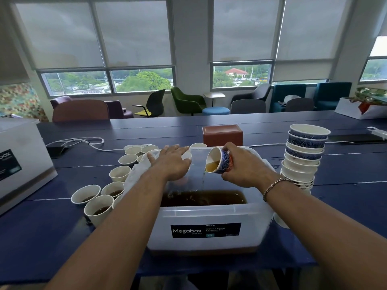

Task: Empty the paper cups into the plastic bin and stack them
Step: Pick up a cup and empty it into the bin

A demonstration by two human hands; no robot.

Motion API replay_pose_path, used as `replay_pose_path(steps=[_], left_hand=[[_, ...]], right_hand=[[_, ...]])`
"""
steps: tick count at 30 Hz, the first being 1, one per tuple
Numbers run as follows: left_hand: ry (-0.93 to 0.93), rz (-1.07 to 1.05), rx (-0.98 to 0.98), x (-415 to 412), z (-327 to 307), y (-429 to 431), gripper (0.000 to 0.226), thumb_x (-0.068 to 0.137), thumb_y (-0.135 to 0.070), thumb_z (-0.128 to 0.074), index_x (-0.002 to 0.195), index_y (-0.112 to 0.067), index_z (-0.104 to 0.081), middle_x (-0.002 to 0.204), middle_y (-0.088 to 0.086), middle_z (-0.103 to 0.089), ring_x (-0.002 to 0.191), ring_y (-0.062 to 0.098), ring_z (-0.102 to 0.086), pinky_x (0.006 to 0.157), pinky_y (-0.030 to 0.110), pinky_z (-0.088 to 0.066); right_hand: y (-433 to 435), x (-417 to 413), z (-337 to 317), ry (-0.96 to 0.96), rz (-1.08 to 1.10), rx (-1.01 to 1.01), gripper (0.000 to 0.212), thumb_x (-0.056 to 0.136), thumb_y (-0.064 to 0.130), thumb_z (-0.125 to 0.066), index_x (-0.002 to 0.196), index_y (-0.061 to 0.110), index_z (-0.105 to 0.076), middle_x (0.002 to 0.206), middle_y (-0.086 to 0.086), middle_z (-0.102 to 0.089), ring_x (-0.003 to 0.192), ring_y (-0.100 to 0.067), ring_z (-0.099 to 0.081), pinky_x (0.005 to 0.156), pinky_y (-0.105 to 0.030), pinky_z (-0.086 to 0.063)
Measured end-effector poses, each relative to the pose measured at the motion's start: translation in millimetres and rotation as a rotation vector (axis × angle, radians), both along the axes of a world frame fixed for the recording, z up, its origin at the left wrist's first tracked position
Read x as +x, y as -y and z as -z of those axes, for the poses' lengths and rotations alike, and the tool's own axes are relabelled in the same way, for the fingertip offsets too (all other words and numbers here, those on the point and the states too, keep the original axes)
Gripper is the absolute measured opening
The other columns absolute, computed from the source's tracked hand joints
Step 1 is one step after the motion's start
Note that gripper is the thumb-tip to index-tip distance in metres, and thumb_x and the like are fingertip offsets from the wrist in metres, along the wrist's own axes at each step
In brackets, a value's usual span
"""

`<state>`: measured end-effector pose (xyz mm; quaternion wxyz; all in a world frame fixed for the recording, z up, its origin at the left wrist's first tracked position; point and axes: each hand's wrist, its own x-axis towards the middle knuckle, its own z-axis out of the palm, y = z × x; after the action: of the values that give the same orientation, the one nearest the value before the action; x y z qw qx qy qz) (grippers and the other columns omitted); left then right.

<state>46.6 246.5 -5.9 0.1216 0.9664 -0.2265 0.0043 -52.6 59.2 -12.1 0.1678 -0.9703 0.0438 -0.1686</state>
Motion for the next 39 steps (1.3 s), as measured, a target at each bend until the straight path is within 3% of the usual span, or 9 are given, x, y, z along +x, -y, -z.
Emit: replay_pose_path(steps=[12,39], left_hand=[[-0.005,0.003,-0.011,5.1,4.1,0.2,0.054,0.103,-0.050,-0.033,0.154,-0.040,-0.019,0.165,-0.006,-0.008,0.153,0.022,0.000,0.115,0.065,0.005],[-0.024,0.013,-0.039,3.3,2.1,-0.9,0.053,0.103,-0.048,-0.034,0.154,-0.039,-0.021,0.165,-0.005,-0.010,0.153,0.022,0.000,0.115,0.065,0.006]], right_hand=[[0.3,2.3,0.9,0.061,0.026,-0.078,0.062,0.071,0.034,-0.077,0.120,0.027,-0.041,0.111,0.000,-0.060,0.094,-0.017,-0.054,0.084,-0.034,-0.050],[-4.6,0.7,-2.2,0.085,0.071,-0.188,0.066,0.076,0.032,-0.074,0.130,0.026,-0.036,0.123,-0.002,-0.052,0.109,-0.019,-0.048,0.092,-0.039,-0.049]])
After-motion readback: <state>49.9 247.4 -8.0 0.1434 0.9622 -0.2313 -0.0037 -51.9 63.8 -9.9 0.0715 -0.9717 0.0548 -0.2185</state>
